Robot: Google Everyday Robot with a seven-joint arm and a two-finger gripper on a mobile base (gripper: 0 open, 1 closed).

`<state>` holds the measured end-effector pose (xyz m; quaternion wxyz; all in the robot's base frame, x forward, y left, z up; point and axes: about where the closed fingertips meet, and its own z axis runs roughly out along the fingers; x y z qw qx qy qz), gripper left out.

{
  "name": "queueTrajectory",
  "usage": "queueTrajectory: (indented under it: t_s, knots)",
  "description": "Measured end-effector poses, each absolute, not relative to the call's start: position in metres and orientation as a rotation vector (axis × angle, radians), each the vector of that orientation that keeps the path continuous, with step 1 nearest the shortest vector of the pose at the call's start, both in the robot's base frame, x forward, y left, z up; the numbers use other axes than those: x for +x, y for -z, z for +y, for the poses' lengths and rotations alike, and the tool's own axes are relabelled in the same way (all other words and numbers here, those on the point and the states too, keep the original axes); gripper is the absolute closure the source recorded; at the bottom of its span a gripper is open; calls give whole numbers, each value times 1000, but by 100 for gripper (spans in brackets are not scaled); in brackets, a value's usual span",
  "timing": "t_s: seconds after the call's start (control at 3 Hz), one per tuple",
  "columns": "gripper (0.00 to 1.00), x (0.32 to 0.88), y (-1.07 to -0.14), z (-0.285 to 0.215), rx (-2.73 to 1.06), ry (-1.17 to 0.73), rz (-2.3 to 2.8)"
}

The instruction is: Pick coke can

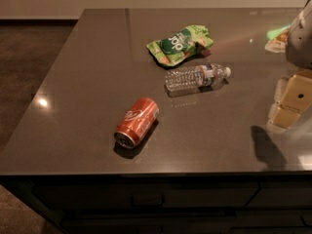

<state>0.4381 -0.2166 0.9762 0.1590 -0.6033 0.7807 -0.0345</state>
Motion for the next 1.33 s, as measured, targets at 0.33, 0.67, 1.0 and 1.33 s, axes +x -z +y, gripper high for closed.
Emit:
queueTrajectory:
  t_s: [0.33,0.67,1.0,1.33]
  knots:
    - [0,441,-977,-213,-1732,100,2220]
    - [0,449,-978,-201,-1755,103,2184]
    - [0,469,-969,-169,-1865,55,2070]
    - [0,484,-956,-132,-2027,1,1903]
